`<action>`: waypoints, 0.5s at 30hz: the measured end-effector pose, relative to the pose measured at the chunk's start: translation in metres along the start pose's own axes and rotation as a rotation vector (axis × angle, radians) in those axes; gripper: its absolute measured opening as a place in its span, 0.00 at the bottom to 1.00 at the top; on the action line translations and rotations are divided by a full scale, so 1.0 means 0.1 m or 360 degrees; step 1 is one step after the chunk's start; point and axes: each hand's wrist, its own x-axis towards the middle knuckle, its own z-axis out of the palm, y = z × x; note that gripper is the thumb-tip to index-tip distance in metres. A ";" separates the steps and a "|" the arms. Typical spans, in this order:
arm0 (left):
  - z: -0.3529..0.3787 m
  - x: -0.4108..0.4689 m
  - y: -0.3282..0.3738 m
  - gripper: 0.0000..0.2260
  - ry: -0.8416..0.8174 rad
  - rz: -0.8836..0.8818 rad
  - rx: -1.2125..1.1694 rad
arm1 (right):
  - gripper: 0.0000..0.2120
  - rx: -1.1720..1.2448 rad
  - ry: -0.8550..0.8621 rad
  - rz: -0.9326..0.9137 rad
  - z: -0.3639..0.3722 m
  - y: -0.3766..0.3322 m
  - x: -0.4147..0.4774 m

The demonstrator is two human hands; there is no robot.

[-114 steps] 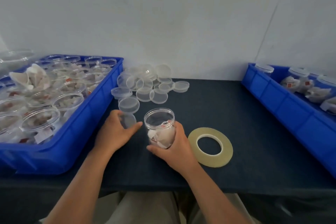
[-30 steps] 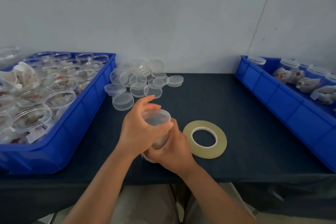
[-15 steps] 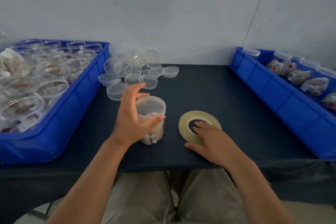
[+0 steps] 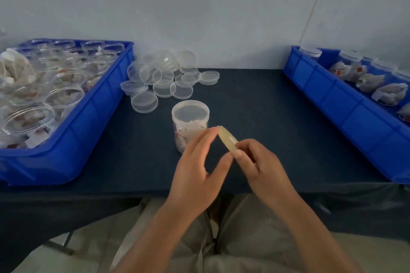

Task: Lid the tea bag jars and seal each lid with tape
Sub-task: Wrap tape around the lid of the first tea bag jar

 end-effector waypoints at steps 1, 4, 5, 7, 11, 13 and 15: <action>0.04 -0.03 0.03 0.26 -0.0057 0.0009 0.0025 | 0.22 0.0113 0.0020 -0.0007 0.02 -0.04 -0.04; 0.03 -0.05 0.10 0.25 0.0009 0.0132 0.0161 | 0.29 0.0307 0.0084 -0.0012 0.07 -0.16 -0.12; 0.02 -0.05 0.11 0.23 0.0077 0.0194 0.0205 | 0.30 0.0317 0.0096 -0.0020 0.08 -0.19 -0.14; 0.01 -0.06 0.12 0.17 0.0201 0.0307 0.0258 | 0.29 0.0280 0.0128 -0.0041 0.10 -0.23 -0.16; 0.02 -0.11 0.16 0.12 0.0357 0.0407 0.0212 | 0.26 0.0190 0.0196 -0.0107 0.12 -0.30 -0.20; 0.01 -0.10 0.19 0.11 0.0416 0.0376 0.0117 | 0.25 0.0238 0.0179 -0.0115 0.13 -0.32 -0.21; -0.01 -0.08 0.22 0.15 0.0386 0.0247 -0.0017 | 0.24 0.0277 0.0169 -0.0146 0.15 -0.31 -0.21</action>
